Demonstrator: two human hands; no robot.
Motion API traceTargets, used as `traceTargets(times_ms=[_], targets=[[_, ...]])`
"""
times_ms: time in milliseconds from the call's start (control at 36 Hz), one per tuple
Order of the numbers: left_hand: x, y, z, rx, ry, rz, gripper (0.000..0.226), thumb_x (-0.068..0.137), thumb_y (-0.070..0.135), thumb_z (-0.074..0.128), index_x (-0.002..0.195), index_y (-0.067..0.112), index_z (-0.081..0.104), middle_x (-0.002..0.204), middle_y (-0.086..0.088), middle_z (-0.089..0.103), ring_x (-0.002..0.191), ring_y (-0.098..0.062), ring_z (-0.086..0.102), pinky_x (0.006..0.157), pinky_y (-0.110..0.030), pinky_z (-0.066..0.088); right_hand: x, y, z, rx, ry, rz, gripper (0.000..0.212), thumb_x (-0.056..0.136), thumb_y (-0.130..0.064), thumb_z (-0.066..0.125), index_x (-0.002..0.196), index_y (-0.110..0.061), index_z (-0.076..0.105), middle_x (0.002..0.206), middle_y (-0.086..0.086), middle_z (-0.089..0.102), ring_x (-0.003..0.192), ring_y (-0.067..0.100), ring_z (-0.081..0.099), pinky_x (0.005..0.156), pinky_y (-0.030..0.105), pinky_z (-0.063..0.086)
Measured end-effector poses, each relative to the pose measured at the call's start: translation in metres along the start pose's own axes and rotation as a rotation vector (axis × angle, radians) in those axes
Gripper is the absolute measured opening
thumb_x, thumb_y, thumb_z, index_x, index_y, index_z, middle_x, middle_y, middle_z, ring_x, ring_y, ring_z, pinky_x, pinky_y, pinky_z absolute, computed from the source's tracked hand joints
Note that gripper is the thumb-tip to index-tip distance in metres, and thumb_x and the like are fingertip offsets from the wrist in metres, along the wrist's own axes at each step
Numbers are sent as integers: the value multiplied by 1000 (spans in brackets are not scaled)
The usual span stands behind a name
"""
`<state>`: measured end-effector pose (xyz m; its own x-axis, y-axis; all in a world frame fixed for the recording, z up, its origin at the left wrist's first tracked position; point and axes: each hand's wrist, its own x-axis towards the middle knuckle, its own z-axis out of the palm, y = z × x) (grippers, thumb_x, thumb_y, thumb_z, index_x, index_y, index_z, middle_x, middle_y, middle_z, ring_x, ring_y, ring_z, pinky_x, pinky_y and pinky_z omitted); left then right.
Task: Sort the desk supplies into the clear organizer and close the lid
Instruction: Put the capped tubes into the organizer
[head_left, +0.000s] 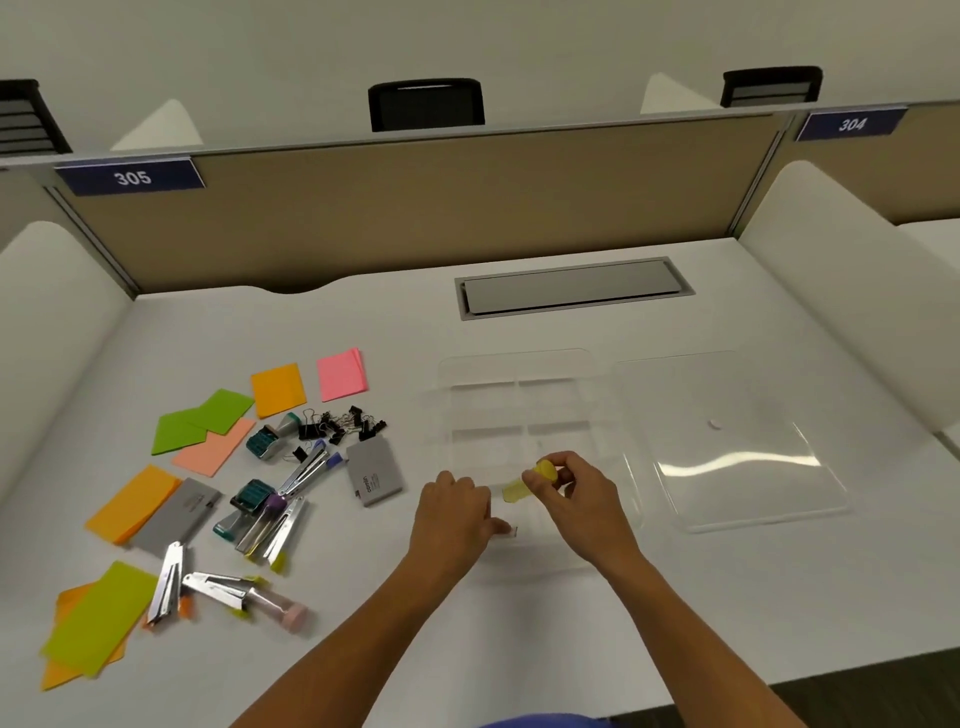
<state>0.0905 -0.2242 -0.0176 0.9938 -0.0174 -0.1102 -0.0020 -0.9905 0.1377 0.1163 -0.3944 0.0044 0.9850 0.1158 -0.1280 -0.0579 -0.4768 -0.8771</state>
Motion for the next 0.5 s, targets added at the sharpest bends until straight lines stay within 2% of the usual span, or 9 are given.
traceTargets(times_ms=[111, 278, 389, 500], targets=[[-1, -6, 3, -78, 25, -12, 33, 88, 55, 57, 87, 24, 65, 83, 5, 66, 82, -17, 51, 74, -31, 40, 1, 2, -1, -34, -15, 7, 27, 87, -45, 69, 107, -28, 61, 92, -13, 62, 81, 5, 58, 66, 10, 41], [-5, -11, 4, -443, 196, -114, 15, 92, 41, 57, 93, 27, 63, 86, 12, 63, 85, -10, 50, 76, -29, 47, 6, 2, 1, -94, -33, -36, 26, 84, -36, 75, 106, -26, 66, 98, -8, 62, 90, 6, 58, 72, 11, 39], [-8, -18, 5, -583, 308, -182, 7, 91, 33, 60, 96, 28, 61, 89, 16, 61, 87, -6, 51, 74, -24, 46, 9, 0, 11, -279, -69, -138, 24, 84, -39, 73, 104, -28, 66, 103, -11, 58, 99, 7, 53, 81, 15, 42], [-12, -28, 7, -653, 361, -244, 6, 91, 31, 60, 97, 30, 61, 88, 18, 60, 90, -6, 54, 72, -23, 48, 10, -7, 22, -477, -138, -217, 28, 89, -43, 65, 111, -26, 66, 109, -10, 62, 105, 10, 51, 84, 24, 48]])
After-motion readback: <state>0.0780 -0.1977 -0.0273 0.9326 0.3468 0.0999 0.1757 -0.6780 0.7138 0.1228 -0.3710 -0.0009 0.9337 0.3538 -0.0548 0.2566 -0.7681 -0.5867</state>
